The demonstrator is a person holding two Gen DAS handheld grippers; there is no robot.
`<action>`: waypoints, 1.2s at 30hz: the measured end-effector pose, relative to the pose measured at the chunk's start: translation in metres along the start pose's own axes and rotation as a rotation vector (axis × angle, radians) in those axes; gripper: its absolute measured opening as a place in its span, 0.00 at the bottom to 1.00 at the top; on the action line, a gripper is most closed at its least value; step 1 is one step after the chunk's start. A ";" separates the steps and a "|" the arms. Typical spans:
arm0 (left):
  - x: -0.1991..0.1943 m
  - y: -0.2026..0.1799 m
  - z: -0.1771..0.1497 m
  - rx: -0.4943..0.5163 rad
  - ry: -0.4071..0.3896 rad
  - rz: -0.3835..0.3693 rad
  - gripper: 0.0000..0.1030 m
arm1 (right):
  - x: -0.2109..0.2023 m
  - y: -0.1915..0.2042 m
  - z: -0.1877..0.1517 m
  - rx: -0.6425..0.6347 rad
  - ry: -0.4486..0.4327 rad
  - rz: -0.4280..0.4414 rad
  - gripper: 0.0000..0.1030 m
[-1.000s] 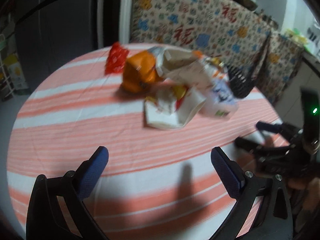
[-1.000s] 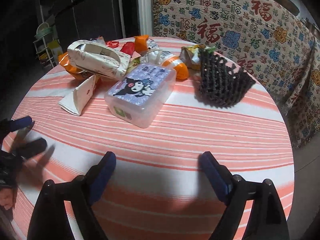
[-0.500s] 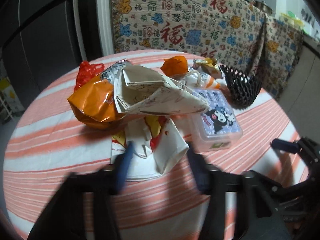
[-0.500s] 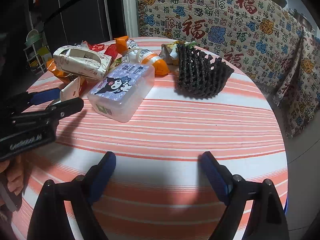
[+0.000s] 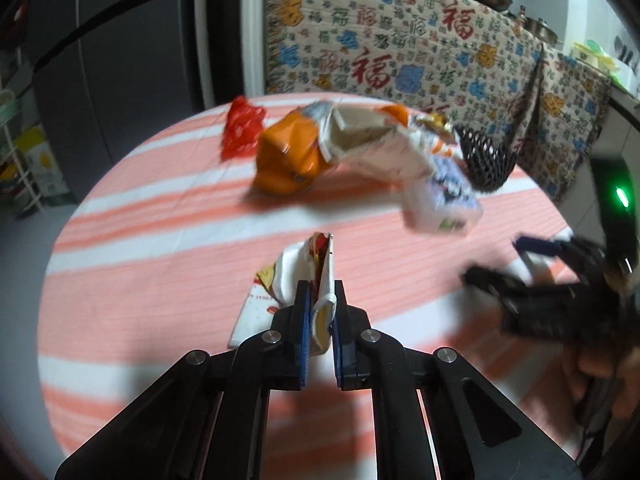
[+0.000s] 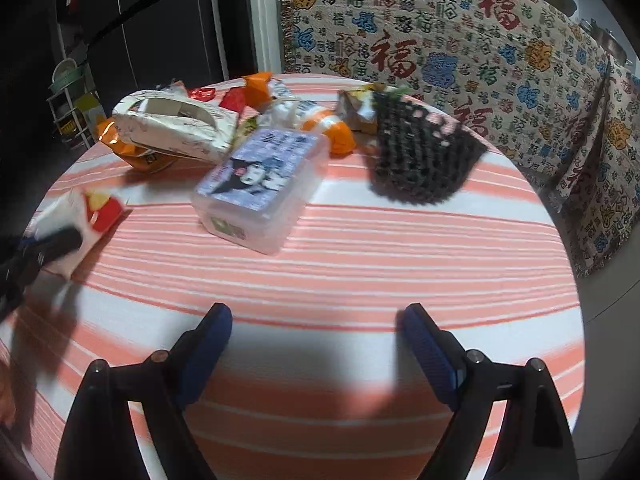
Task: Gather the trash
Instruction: 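Grasp the white paper wrapper with the left tool while the right tool grasps the Kuromi box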
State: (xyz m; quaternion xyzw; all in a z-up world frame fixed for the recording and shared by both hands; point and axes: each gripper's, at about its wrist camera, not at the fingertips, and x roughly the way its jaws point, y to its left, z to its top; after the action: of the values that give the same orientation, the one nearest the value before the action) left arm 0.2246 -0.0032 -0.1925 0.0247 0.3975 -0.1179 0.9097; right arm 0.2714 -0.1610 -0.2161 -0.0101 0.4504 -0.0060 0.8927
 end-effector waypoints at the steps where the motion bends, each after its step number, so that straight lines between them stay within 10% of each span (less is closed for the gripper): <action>1: -0.002 0.001 -0.005 -0.005 0.010 -0.004 0.08 | 0.003 0.007 0.003 -0.005 0.001 0.006 0.92; 8: 0.004 0.000 -0.018 -0.012 0.052 -0.023 0.11 | 0.034 0.040 0.046 0.033 -0.006 0.008 0.92; 12: 0.000 0.005 -0.021 -0.022 0.044 -0.053 0.33 | 0.034 0.032 0.050 0.045 -0.025 -0.043 0.65; 16: -0.006 0.005 -0.022 -0.014 0.032 -0.071 0.54 | 0.018 0.026 0.031 -0.016 -0.021 -0.015 0.65; 36: 0.007 -0.007 -0.014 0.064 0.057 -0.012 0.77 | -0.022 -0.013 -0.020 -0.044 0.004 0.019 0.81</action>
State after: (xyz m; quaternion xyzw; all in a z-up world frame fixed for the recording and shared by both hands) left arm 0.2181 -0.0091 -0.2067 0.0548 0.4195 -0.1354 0.8959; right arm 0.2426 -0.1742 -0.2100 -0.0255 0.4524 0.0122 0.8914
